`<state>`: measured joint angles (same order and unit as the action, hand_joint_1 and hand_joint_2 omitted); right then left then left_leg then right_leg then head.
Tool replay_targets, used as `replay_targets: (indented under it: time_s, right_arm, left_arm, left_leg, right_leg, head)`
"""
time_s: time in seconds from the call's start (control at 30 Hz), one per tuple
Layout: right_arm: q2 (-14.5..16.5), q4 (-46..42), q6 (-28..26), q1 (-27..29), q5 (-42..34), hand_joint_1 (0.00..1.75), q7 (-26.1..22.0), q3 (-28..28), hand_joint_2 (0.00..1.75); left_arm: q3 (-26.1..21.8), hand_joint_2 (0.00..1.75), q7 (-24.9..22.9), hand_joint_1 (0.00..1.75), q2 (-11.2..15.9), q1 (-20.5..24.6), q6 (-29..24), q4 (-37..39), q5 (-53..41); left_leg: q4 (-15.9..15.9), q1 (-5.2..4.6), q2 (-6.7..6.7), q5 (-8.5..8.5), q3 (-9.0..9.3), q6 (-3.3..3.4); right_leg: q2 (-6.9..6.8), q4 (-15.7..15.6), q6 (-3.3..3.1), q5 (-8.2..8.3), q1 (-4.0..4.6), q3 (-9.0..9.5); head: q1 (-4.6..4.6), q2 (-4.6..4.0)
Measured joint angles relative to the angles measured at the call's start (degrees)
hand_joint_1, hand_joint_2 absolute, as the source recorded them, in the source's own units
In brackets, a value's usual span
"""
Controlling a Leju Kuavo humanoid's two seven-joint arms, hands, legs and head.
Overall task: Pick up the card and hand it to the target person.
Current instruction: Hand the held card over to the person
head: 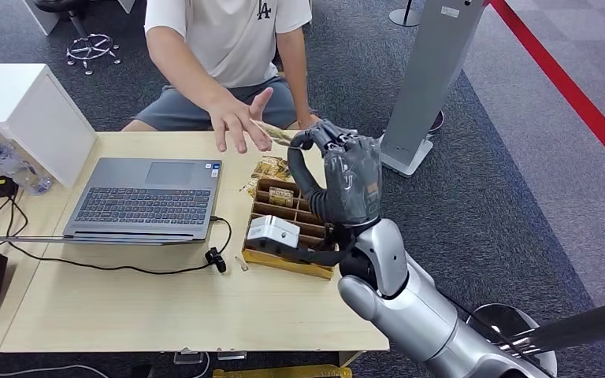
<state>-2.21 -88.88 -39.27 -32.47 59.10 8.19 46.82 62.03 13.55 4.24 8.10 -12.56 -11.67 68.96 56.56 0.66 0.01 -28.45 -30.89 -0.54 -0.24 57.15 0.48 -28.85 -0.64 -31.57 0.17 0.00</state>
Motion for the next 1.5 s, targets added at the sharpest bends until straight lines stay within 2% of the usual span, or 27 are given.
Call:
replay_targets:
  time_s: [0.13, 0.3, 0.37, 0.4, 0.43, 0.5, 0.53, 0.57, 0.63, 0.77, 0.9, 0.97, 1.07, 1.13, 1.27, 1.5]
  right_arm:
    - [2.51, 1.62, -0.24, 2.87, 1.64, 1.75, -9.2, -2.97, 1.75]
    - [5.32, 4.24, -0.32, 4.77, 1.14, 1.75, -12.48, -6.4, 1.75]
    - [6.27, 5.25, -0.32, 5.27, 0.76, 1.48, -12.96, -7.38, 1.75]
    - [6.69, 5.7, -0.32, 5.48, 0.69, 1.26, -13.07, -7.78, 1.75]
    - [7.09, 6.12, -0.32, 5.63, 0.66, 0.89, -13.11, -8.12, 1.75]
    - [7.75, 6.88, -0.32, 5.83, 0.54, 0.29, -13.17, -8.68, 1.75]
    - [8.06, 7.24, -0.32, 5.93, 0.32, 0.08, -13.22, -8.95, 1.75]
    - [8.33, 7.6, -0.32, 6.05, 0.03, 0.01, -13.26, -9.22, 1.75]
    - [8.8, 8.21, -0.32, 6.27, -0.68, 0.0, -13.16, -9.64, 1.75]
    - [9.17, 9.48, -0.32, 6.34, -3.61, 0.0, -10.22, -9.76, 1.75]
    - [8.86, 10.49, -0.2, 5.96, -11.84, 0.0, -5.28, -9.24, 1.75]
    - [8.49, 10.84, 1.22, 5.67, -21.69, 0.0, -5.73, -8.72, 1.75]
    - [7.66, 11.1, 4.97, 5.51, -41.85, 0.0, -8.89, -7.79, 1.75]
    - [6.92, 11.13, 6.57, 5.56, -50.24, 0.0, -10.81, -7.45, 1.75]
    - [4.9, 10.87, 7.08, 5.86, -56.65, 0.0, -11.32, -6.76, 1.75]
    - [-0.71, 7.91, 8.7, 9.43, -66.3, 0.0, -10.91, -6.89, 1.75]
  left_arm:
    - [0.0, 1.75, -0.25, 0.0, -0.04, 0.3, 0.05, -0.02, -0.08]
    - [0.0, 1.75, -0.32, 0.0, -0.04, 0.37, 0.05, -0.02, -0.09]
    - [0.0, 1.75, -0.47, 0.0, -0.04, 0.35, 0.22, -0.02, -0.08]
    - [0.0, 1.75, -0.64, 0.0, -0.04, 0.32, 0.38, -0.02, -0.08]
    - [0.0, 1.75, -0.88, 0.0, -0.04, 0.31, 0.53, -0.02, -0.08]
    - [0.0, 1.75, -1.29, 0.0, -0.04, 0.28, 0.66, -0.02, -0.1]
    - [0.0, 1.31, -1.27, 0.0, -0.04, 0.25, 0.66, -0.02, -0.08]
    - [0.0, 0.87, -1.14, 0.0, -0.04, 0.23, 0.64, -0.02, -0.02]
    - [0.0, 0.0, -0.77, 0.0, -0.04, 0.21, 0.61, -0.01, 0.15]
    - [0.0, 0.0, -0.73, 0.0, -0.04, 0.15, 0.5, -0.01, 0.36]
    - [-0.01, 0.0, -0.66, 0.0, 0.0, -0.04, 0.15, 0.0, 0.69]
    - [-0.01, 0.0, -0.52, 0.0, 0.06, -0.24, 0.01, 0.0, 0.92]
    - [-0.02, 0.0, -0.39, 0.0, 0.2, -0.67, -0.04, 0.0, 1.24]
    - [-0.02, 0.0, -0.38, 0.0, 0.33, -0.97, -0.05, 0.0, 1.43]
    - [-0.03, 0.0, -0.26, 0.0, 0.52, -1.4, -0.2, 0.0, 1.93]
    - [-0.08, 0.0, -0.39, 0.0, 0.73, -2.07, -0.8, 0.0, 2.74]
  left_leg:
    - [0.0, 0.01, 0.0, 0.0, -0.01, 0.0]
    - [0.0, 0.01, 0.01, 0.0, 0.0, 0.0]
    - [0.0, 0.0, 0.0, 0.01, -0.01, 0.0]
    - [0.0, 0.0, 0.0, 0.02, -0.01, -0.01]
    - [0.0, 0.0, 0.0, 0.02, -0.01, -0.01]
    - [0.0, 0.0, 0.0, 0.02, -0.01, -0.01]
    - [0.0, 0.0, 0.0, 0.02, -0.01, -0.01]
    - [0.0, 0.0, 0.0, 0.02, -0.01, -0.01]
    - [0.0, 0.0, 0.0, 0.01, -0.02, -0.01]
    - [0.0, 0.0, 0.0, 0.01, -0.02, -0.01]
    - [0.0, 0.0, 0.0, 0.02, -0.02, -0.01]
    - [0.0, 0.0, 0.0, 0.02, -0.01, -0.01]
    - [0.0, 0.0, 0.0, 0.02, -0.02, -0.01]
    - [0.0, 0.0, 0.0, 0.02, -0.02, -0.02]
    - [0.0, 0.0, 0.0, 0.01, -0.01, -0.02]
    - [0.01, 0.0, 0.01, 0.01, 0.0, -0.01]
  right_leg:
    - [0.0, 0.01, 0.0, 0.0, 0.01, -0.01]
    - [0.0, 0.01, 0.0, 0.0, 0.0, 0.0]
    - [0.0, 0.01, 0.0, 0.0, 0.0, 0.01]
    - [0.0, 0.01, 0.0, 0.0, 0.0, 0.01]
    - [0.0, 0.02, 0.0, 0.0, 0.0, 0.01]
    - [0.0, 0.02, 0.0, 0.0, 0.0, 0.0]
    - [0.0, 0.02, 0.0, 0.0, 0.0, 0.0]
    - [0.0, 0.02, 0.0, 0.0, 0.0, 0.0]
    - [0.0, 0.02, -0.01, 0.0, 0.0, -0.01]
    - [0.0, 0.01, -0.01, 0.0, 0.0, -0.01]
    - [0.0, 0.02, -0.01, 0.0, 0.0, 0.0]
    - [0.0, 0.02, -0.01, 0.0, 0.0, 0.0]
    - [0.0, 0.02, -0.01, 0.0, 0.0, -0.01]
    - [0.0, 0.02, -0.01, 0.0, 0.0, -0.02]
    - [0.0, 0.0, -0.01, 0.0, 0.0, -0.04]
    - [0.0, -0.02, -0.01, 0.0, 0.0, -0.04]
  head:
    - [-0.09, 0.0]
    - [-0.07, 0.0]
    - [-0.04, 0.0]
    - [-0.02, 0.0]
    - [-0.02, 0.0]
    - [-0.01, 0.0]
    - [-0.01, 0.0]
    - [-0.01, 0.0]
    - [-0.02, 0.0]
    - [-0.08, 0.0]
    - [-0.05, 0.0]
    - [-0.02, 0.0]
    - [-0.02, 0.0]
    - [-0.02, 0.0]
    - [-0.08, 0.0]
    - [0.02, 0.0]
